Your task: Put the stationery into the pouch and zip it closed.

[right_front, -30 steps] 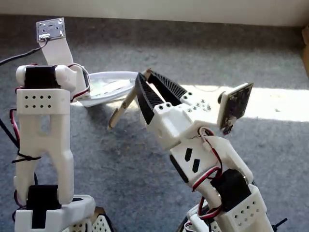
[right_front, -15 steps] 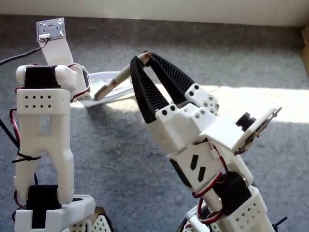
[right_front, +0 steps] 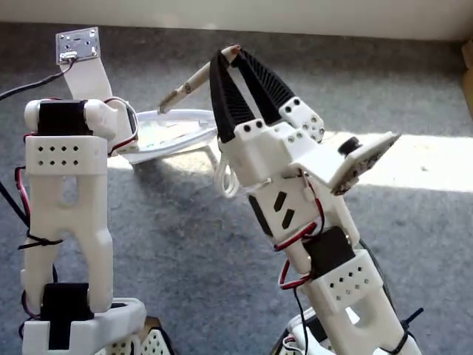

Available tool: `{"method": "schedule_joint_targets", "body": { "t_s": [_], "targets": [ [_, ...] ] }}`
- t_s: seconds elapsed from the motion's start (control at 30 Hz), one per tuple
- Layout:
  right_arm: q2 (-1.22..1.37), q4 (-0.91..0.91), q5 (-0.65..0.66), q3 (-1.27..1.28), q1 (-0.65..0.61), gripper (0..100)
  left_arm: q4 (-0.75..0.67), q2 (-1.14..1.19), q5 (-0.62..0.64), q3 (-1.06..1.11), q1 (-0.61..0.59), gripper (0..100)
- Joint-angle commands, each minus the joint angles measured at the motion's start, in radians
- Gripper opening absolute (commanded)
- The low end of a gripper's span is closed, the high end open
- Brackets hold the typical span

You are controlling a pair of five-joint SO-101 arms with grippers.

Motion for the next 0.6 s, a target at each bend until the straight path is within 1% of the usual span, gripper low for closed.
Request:
{"method": "schedule_joint_targets", "body": {
  "t_s": [0.0,0.47,0.57],
  "targets": [
    [0.016,-0.028,0.012,-0.010,0.013,0.5,-0.015,-0.013,-0.006,0.004,0.007,1],
    [0.025,-0.021,0.012,0.051,0.012,0.5,-0.015,-0.013,-0.008,0.004,0.007,1],
    [0.025,-0.021,0.012,0.081,-0.013,0.5,-0.015,-0.013,-0.008,0.004,0.007,1]
  ]
}}
